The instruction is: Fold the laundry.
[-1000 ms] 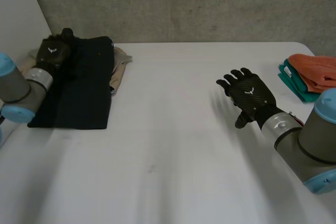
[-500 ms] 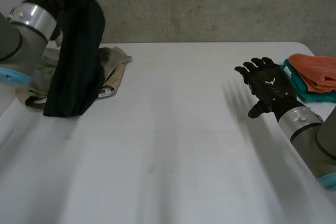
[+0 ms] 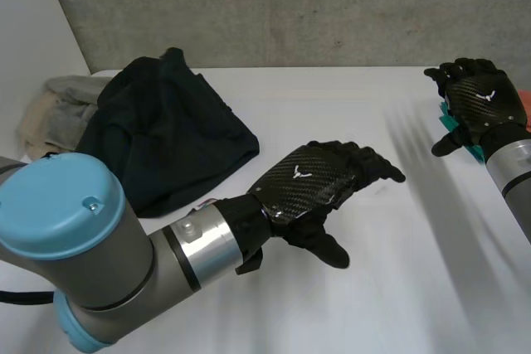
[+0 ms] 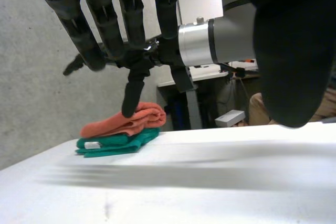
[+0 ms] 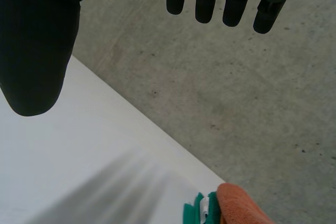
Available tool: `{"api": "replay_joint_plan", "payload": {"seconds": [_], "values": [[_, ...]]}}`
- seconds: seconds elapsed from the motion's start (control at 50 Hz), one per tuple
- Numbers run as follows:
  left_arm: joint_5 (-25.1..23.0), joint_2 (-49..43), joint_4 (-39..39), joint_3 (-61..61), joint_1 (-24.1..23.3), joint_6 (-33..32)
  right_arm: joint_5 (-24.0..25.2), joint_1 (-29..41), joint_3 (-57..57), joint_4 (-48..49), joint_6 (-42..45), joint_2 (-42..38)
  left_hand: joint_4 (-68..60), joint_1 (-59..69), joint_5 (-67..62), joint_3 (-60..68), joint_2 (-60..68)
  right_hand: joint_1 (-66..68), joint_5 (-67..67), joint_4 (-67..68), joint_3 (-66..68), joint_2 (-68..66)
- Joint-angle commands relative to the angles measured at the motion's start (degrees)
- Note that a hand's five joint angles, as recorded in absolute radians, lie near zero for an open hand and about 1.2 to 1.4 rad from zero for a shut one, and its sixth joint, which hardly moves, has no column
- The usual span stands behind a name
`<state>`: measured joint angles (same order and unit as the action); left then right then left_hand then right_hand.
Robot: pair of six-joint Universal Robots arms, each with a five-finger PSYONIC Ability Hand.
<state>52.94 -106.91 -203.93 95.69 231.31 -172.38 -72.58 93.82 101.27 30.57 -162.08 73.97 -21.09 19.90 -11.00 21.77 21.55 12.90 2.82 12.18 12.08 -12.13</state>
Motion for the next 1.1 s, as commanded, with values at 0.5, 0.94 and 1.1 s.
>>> {"api": "replay_joint_plan", "payload": {"seconds": [0.5,0.94,1.1], "values": [[13.3,-38.4,14.4,-44.3,31.2,-31.4,-1.2,3.0,-0.4,-0.6,9.2,-9.1,11.1,-9.9,11.0,-11.8,-11.6,-2.9,-2.8,-2.2,-2.1,2.1],[14.8,-51.1,17.4,-62.9,24.2,-27.8,-2.1,2.8,-0.6,-0.6,9.4,-9.9,-30.4,31.6,-30.5,29.8,30.0,-2.9,-2.8,-2.2,-2.1,2.1],[17.5,-45.3,19.0,-61.3,23.7,-28.0,-2.1,2.7,-0.7,-0.9,9.4,-9.6,-58.9,60.1,-59.0,58.2,58.4,-2.9,-2.8,-2.2,-2.1,2.1]]}}
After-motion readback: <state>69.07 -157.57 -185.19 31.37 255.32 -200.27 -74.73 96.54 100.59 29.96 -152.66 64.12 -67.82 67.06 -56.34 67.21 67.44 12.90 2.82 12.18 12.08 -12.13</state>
